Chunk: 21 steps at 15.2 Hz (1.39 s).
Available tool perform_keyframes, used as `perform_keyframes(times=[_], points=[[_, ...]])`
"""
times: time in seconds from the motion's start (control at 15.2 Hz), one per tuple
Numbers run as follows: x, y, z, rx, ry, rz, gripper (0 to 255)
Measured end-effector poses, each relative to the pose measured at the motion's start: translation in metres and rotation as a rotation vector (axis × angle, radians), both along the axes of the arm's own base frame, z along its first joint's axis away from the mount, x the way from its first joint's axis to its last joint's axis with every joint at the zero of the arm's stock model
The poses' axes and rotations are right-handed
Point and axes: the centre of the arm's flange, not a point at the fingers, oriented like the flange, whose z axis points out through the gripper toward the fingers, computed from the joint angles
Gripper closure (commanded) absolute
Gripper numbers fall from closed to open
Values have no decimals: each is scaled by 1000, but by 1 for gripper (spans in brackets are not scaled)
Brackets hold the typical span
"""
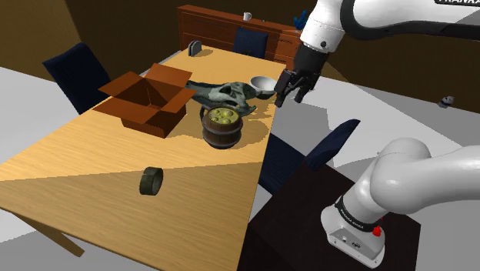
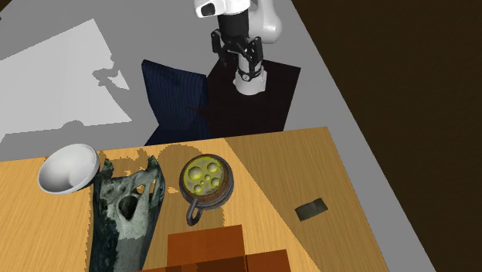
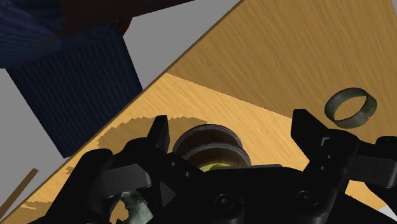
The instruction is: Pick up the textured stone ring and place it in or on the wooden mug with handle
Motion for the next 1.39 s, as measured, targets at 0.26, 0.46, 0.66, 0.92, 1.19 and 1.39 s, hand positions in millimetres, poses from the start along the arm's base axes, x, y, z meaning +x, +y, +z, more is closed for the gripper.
perform_keyframes(times=[0.26, 0.46, 0.66, 0.92, 1.19, 1.39], points=[[14, 40, -25, 12, -2, -55, 0], [26, 71, -52, 21, -2, -97, 0], [42, 97, -70, 30, -4, -139, 0], [61, 137, -100, 41, -6, -194, 0], [83, 174, -124, 53, -9, -249, 0], [103, 200, -147, 61, -10, -290, 0]])
